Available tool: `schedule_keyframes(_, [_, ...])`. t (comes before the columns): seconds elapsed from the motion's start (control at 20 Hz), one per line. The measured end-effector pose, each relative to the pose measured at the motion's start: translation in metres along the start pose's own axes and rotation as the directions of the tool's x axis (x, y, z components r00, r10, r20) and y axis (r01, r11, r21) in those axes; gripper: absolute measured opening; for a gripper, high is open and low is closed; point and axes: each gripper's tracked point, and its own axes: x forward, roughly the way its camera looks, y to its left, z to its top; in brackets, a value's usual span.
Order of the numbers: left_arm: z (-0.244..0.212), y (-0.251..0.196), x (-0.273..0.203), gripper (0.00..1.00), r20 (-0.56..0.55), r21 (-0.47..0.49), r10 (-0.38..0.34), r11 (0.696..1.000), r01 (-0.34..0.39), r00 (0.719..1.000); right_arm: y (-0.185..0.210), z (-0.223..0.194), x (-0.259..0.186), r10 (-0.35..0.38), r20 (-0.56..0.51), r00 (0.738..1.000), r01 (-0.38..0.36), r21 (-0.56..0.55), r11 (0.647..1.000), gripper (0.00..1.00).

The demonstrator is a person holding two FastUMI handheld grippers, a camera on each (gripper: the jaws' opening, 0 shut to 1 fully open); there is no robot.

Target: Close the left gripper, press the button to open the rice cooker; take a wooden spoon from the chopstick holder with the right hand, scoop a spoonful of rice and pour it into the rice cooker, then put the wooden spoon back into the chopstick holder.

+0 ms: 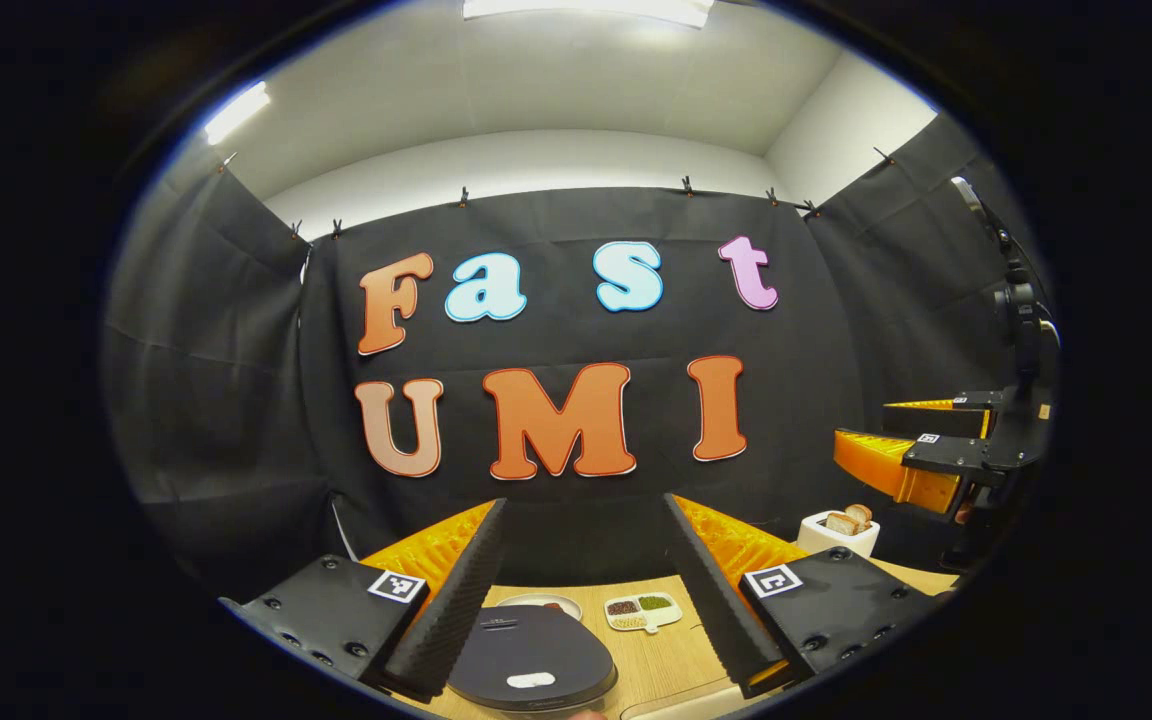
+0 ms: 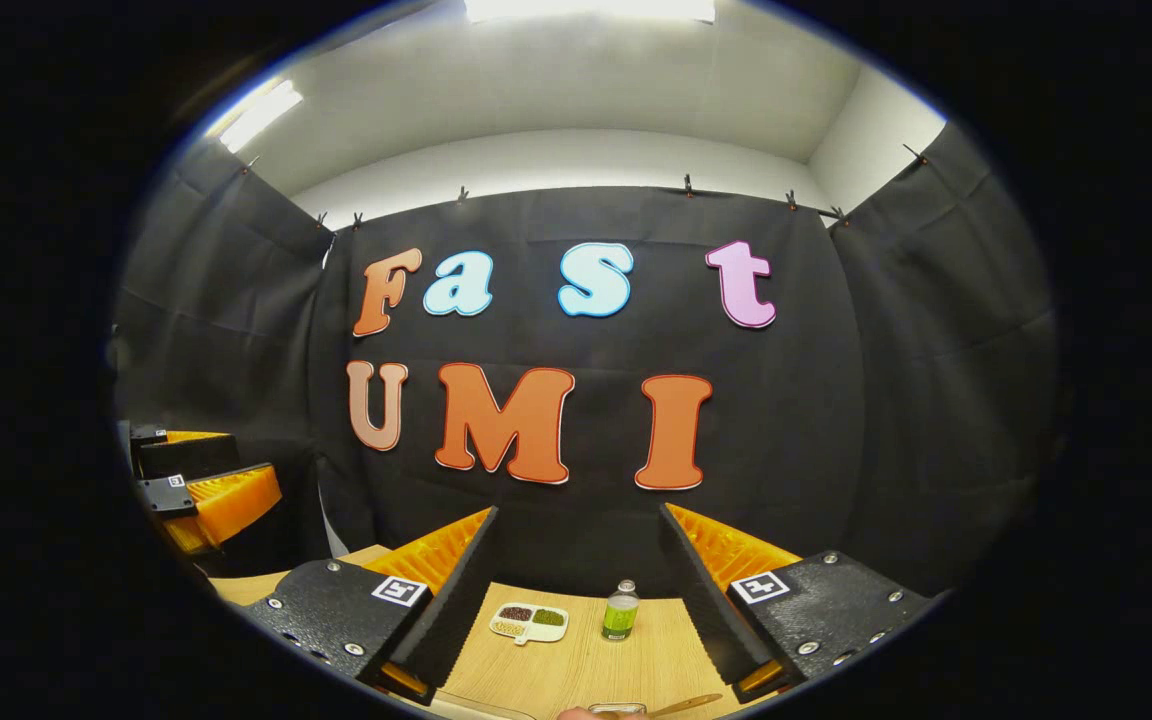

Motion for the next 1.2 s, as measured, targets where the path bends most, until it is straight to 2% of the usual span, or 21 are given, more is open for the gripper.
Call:
schedule_keyframes(0.1, [0.000, 0.000, 0.000, 1.00, -0.004, 0.001, 0.004, 1.000, -0.004, 1.000, -0.003, 0.001, -0.001, -0.007, 0.005, 1.000, 0.007, 0.001, 1.000, 0.97])
schedule_keyframes(0.15, [0.000, 0.001, -0.001, 1.00, -0.003, 0.005, 0.008, 1.000, -0.008, 1.000, -0.005, 0.001, -0.001, -0.010, 0.005, 1.000, 0.010, 0.001, 1.000, 0.95])
schedule_keyframes(0.2, [-0.001, 0.001, -0.001, 0.94, -0.008, 0.011, 0.016, 1.000, -0.016, 1.000, -0.005, 0.000, -0.001, -0.011, 0.005, 1.000, 0.011, 0.001, 1.000, 0.95])
schedule_keyframes(0.4, [-0.003, 0.002, -0.002, 0.96, -0.017, 0.014, 0.033, 0.999, -0.033, 0.999, -0.009, 0.000, -0.003, -0.018, 0.004, 1.000, 0.018, -0.004, 1.000, 0.97])
schedule_keyframes(0.65, [-0.007, 0.009, -0.001, 1.00, -0.026, 0.022, 0.060, 0.998, -0.060, 0.998, -0.011, -0.005, -0.002, -0.022, -0.004, 1.000, 0.022, -0.009, 1.000, 0.95])
schedule_keyframes(0.75, [-0.008, 0.012, 0.000, 1.00, -0.031, 0.031, 0.067, 0.997, -0.066, 0.997, -0.011, -0.007, -0.002, -0.023, -0.007, 1.000, 0.022, -0.011, 1.000, 0.97])
schedule_keyframes(0.8, [-0.006, 0.014, 0.002, 1.00, -0.031, 0.037, 0.070, 0.997, -0.069, 0.997, -0.011, -0.009, -0.001, -0.021, -0.010, 1.000, 0.021, -0.011, 1.000, 0.95])
schedule_keyframes(0.85, [-0.007, 0.016, 0.002, 1.00, -0.033, 0.044, 0.077, 0.996, -0.076, 0.996, -0.012, -0.009, -0.001, -0.023, -0.013, 1.000, 0.023, -0.012, 1.000, 0.97])
schedule_keyframes(0.9, [-0.009, 0.023, 0.005, 0.85, -0.039, 0.055, 0.099, 0.994, -0.097, 0.994, -0.012, -0.011, -0.001, -0.024, -0.014, 1.000, 0.024, -0.012, 1.000, 0.95])
schedule_keyframes(0.95, [-0.012, 0.029, 0.005, 0.71, -0.049, 0.058, 0.115, 0.992, -0.112, 0.992, -0.012, -0.012, 0.000, -0.026, -0.015, 1.000, 0.026, -0.012, 1.000, 0.97])
schedule_keyframes(1.0, [-0.015, 0.028, 0.007, 0.56, -0.064, 0.051, 0.104, 0.994, -0.100, 0.993, -0.013, -0.014, 0.001, -0.026, -0.017, 1.000, 0.026, -0.011, 1.000, 0.95])
schedule_keyframes(1.1, [-0.028, 0.036, 0.011, 0.26, -0.100, 0.038, 0.135, 0.991, -0.132, 0.986, -0.015, -0.017, 0.002, -0.030, -0.022, 0.999, 0.029, -0.012, 0.999, 0.95])
schedule_keyframes(1.15, [-0.036, 0.038, 0.011, 0.12, -0.134, 0.018, 0.129, 0.992, -0.128, 0.983, -0.016, -0.019, 0.001, -0.031, -0.024, 0.999, 0.031, -0.014, 0.999, 0.97])
schedule_keyframes(1.2, [-0.045, 0.040, 0.014, 0.07, -0.168, 0.001, 0.128, 0.992, -0.130, 0.977, -0.017, -0.021, 0.002, -0.036, -0.026, 0.999, 0.036, -0.017, 0.999, 0.97])
